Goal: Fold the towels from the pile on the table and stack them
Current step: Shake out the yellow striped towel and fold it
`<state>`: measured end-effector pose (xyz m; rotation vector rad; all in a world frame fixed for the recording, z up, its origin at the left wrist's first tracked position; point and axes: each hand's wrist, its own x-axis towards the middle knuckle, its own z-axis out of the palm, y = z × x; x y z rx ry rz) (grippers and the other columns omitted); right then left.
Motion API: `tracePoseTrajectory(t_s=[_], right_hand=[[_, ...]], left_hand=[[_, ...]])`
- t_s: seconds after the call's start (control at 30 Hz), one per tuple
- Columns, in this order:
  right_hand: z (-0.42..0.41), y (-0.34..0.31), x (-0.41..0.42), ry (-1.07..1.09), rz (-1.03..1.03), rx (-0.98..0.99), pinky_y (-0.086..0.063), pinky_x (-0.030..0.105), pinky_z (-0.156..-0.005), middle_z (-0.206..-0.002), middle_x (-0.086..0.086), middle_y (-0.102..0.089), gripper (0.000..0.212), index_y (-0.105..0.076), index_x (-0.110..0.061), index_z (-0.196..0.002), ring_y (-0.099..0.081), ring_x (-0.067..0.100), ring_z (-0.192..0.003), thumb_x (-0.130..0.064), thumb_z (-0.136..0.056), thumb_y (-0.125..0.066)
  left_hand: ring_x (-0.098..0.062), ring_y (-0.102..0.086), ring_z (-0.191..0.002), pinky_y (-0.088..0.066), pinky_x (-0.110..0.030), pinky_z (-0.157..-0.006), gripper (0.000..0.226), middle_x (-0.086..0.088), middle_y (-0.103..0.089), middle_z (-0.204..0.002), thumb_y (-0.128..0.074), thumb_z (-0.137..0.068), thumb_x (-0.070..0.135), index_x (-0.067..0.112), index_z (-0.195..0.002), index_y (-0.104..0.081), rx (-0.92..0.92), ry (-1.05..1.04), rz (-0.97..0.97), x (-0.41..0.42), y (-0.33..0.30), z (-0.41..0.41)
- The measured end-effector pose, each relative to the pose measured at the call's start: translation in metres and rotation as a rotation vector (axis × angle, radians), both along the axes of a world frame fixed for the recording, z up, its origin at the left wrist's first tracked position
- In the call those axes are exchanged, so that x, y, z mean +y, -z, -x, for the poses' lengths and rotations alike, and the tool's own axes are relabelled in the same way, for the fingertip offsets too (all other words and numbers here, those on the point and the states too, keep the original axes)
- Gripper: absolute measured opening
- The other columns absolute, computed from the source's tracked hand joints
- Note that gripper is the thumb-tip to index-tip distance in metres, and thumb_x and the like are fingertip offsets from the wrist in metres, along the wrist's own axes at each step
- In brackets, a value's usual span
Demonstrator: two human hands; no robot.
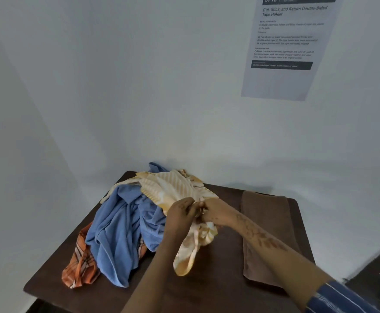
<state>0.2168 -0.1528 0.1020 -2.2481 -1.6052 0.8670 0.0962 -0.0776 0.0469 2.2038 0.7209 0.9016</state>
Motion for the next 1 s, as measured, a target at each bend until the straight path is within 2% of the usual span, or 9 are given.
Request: tracePoseTrajectory(t_s=[0.1,0.27,0.4,0.5,0.6,0.7,0.83,0.9,1.0], right_hand=[[-0.018,-0.001,-0.011,0.065,-0.074,0.032,-0.042,0.028,-0.053,-0.075,0.002,-0.055,0.015,-0.062,-0.009,-0.078,-0.054,0.015,-0.061,-0.023,-0.077,-0.066],[-0.033,-0.026,-0.037,0.025,-0.132,0.214,-0.032,0.025,-0.056,-0.056,-0.011,-0.047,0.022,-0.052,-0.017,-0.053,-0.039,0.003,-0.053,-0.013,-0.069,-0.067],[-0.039,-0.037,-0.051,-0.059,0.010,0.358,-0.027,0.022,-0.050,-0.049,-0.012,-0.038,0.032,-0.046,-0.021,-0.050,-0.035,0.003,-0.048,-0.012,-0.075,-0.065],[-0.043,-0.037,-0.057,-0.076,0.079,0.222,-0.033,0.018,-0.047,-0.064,-0.009,-0.051,0.016,-0.058,-0.022,-0.072,-0.044,0.003,-0.049,-0.028,-0.081,-0.069],[-0.039,-0.020,-0.057,0.104,-0.054,0.126,-0.047,0.023,-0.072,-0.098,-0.005,-0.057,0.053,-0.054,-0.018,-0.114,-0.058,0.009,-0.087,-0.043,-0.073,-0.076],[-0.015,-0.005,-0.048,0.104,-0.119,0.167,-0.048,0.029,-0.082,-0.108,0.000,-0.060,0.065,-0.049,-0.018,-0.125,-0.057,0.013,-0.098,-0.043,-0.071,-0.077],[-0.016,0.009,-0.038,0.086,-0.123,-0.027,-0.041,0.030,-0.066,-0.080,0.002,-0.061,0.020,-0.057,-0.015,-0.074,-0.060,0.019,-0.080,-0.032,-0.083,-0.061],[-0.028,0.001,-0.041,0.087,-0.114,-0.012,-0.037,0.029,-0.061,-0.073,0.000,-0.055,0.025,-0.057,-0.009,-0.068,-0.055,0.016,-0.072,-0.032,-0.077,-0.064],[-0.039,-0.025,-0.051,0.030,-0.079,0.172,-0.037,0.021,-0.049,-0.069,0.000,-0.053,0.022,-0.064,-0.002,-0.082,-0.048,0.003,-0.049,-0.023,-0.077,-0.067]], left_hand=[[-0.014,-0.053,-0.066,-0.042,-0.028,-0.062,0.069,-0.007,-0.061,-0.072,-0.041,-0.084,0.068,0.003,-0.078,-0.065,0.095,-0.016,-0.031,0.015,0.030,0.021],[-0.027,-0.063,-0.079,-0.052,-0.042,-0.063,0.031,-0.003,-0.067,-0.088,-0.057,-0.070,0.049,0.029,-0.092,-0.066,0.274,-0.117,-0.233,0.032,0.070,0.049],[-0.032,-0.059,-0.082,-0.047,-0.038,-0.071,0.005,-0.011,-0.063,-0.093,-0.062,-0.079,0.009,0.010,-0.082,-0.066,0.278,-0.345,-0.099,0.050,0.062,0.045],[-0.024,-0.057,-0.078,-0.037,-0.028,-0.065,0.015,-0.005,-0.059,-0.085,-0.047,-0.093,0.008,0.010,-0.082,-0.057,0.242,-0.373,0.116,0.055,0.039,0.042],[-0.017,-0.048,-0.060,-0.032,-0.028,-0.058,0.031,0.002,-0.049,-0.061,-0.050,-0.094,0.018,0.017,-0.064,-0.044,0.174,-0.263,0.085,0.032,0.007,0.025],[-0.012,-0.045,-0.068,-0.033,-0.024,-0.064,0.024,0.007,-0.048,-0.067,-0.049,-0.085,0.034,0.017,-0.068,-0.049,0.140,0.004,-0.020,-0.016,-0.018,-0.001],[-0.005,-0.044,-0.072,-0.033,-0.013,-0.066,0.030,0.012,-0.049,-0.068,-0.049,-0.081,0.047,0.019,-0.070,-0.054,0.069,0.009,0.008,-0.034,-0.016,-0.009],[-0.008,-0.052,-0.076,-0.036,-0.015,-0.065,0.023,0.012,-0.057,-0.075,-0.056,-0.084,0.045,0.024,-0.075,-0.059,0.028,-0.039,0.192,-0.030,-0.008,0.002],[-0.017,-0.059,-0.078,-0.046,-0.026,-0.062,0.029,-0.005,-0.062,-0.099,-0.048,-0.096,0.037,0.010,-0.104,-0.057,-0.264,-0.356,0.938,-0.019,0.002,0.018]])
